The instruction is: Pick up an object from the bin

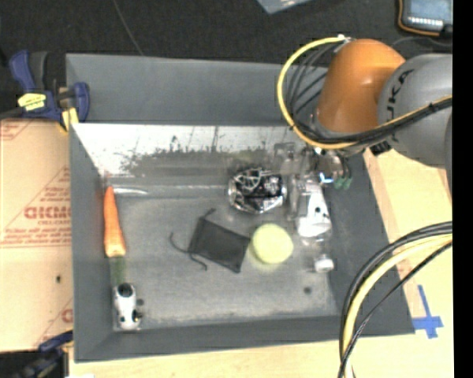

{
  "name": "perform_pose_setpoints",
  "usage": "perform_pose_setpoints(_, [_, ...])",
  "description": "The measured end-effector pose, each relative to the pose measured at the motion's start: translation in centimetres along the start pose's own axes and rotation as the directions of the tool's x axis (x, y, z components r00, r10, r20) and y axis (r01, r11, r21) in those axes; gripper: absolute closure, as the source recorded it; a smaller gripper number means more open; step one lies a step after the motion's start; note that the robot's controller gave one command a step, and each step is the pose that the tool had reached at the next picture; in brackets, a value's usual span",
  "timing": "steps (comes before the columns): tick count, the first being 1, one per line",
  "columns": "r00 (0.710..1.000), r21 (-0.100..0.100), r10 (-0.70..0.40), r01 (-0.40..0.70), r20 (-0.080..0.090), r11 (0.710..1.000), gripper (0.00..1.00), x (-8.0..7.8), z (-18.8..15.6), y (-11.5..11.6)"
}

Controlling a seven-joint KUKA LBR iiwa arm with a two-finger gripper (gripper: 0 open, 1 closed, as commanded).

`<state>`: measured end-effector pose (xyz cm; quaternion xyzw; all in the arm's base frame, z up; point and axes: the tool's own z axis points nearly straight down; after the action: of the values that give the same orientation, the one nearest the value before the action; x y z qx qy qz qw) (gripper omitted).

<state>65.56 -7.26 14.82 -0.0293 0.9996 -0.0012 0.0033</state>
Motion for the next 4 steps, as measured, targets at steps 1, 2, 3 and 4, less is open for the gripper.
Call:
perform_pose_setpoints(1, [1.000, -0.003, -0.010, 0.010, -0.005, 1.000, 0.00, 0.1, 5.2, 0.3])
perform_pose_setpoints(2, [0.963, -0.003, 0.270, -0.270, 0.002, 0.963, 0.00, 0.0, 3.6, 0.7])
perform_pose_setpoints(3, [0.941, -0.002, 0.339, -0.339, 0.005, 0.941, 0.00, 0.1, 5.4, 0.8])
perform_pose_setpoints(4, [0.944, -0.010, 0.330, -0.330, 0.017, 0.944, 1.00, -0.1, 6.8, 0.4])
